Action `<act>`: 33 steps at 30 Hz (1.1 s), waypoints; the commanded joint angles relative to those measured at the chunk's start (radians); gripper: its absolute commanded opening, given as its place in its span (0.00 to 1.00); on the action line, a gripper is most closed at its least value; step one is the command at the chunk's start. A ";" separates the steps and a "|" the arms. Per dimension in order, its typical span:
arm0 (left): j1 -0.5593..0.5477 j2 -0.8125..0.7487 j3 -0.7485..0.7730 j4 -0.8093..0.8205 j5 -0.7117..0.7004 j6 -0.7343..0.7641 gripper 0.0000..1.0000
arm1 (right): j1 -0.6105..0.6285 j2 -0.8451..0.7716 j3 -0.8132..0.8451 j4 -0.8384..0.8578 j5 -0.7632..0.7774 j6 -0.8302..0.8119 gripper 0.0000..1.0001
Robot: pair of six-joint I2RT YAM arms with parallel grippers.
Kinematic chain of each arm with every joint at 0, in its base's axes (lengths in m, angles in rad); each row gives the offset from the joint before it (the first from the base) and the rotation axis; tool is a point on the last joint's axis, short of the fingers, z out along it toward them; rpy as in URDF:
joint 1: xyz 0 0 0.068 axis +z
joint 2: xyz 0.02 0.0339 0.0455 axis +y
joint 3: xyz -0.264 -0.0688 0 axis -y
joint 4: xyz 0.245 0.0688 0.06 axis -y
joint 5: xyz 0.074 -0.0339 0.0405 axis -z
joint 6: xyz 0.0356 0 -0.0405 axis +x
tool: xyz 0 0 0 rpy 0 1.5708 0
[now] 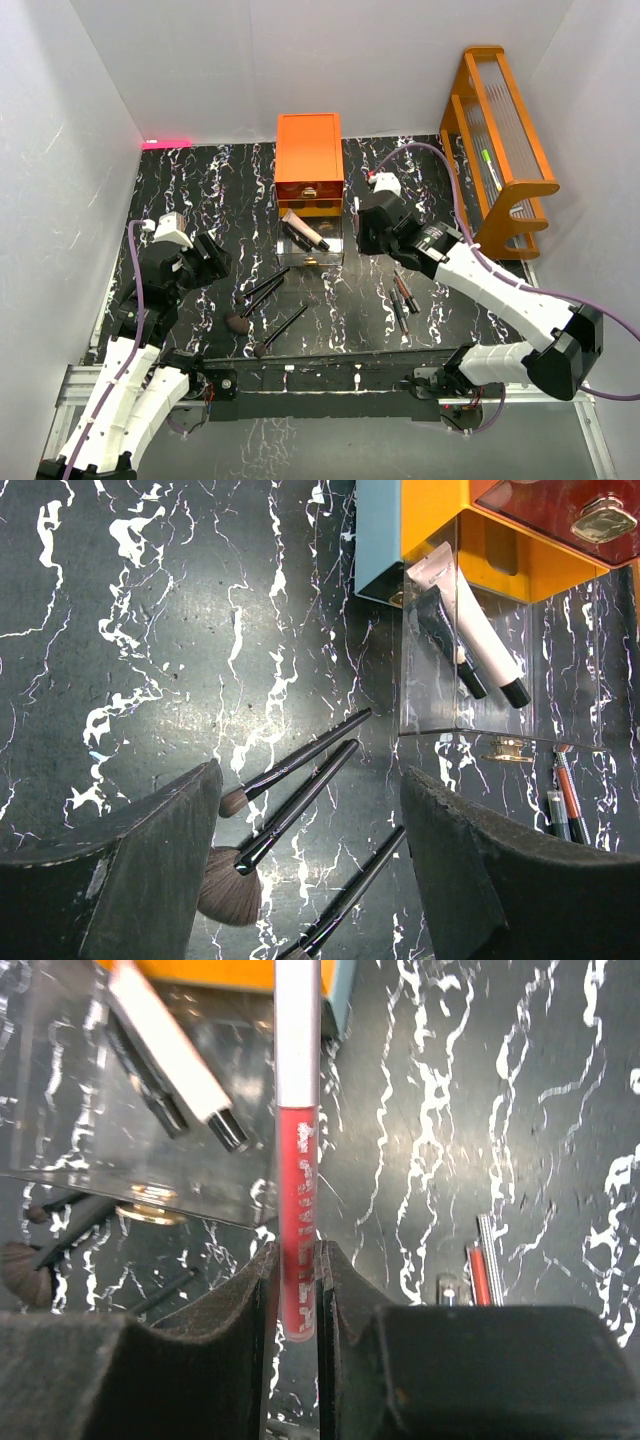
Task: Organize the makeup
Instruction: Pick up the lipstick at the center of the board, then place the lipstick in the drawer.
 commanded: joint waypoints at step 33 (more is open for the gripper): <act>0.002 -0.020 -0.006 -0.013 -0.006 -0.004 0.71 | 0.109 0.466 0.430 0.135 -0.126 -0.335 0.11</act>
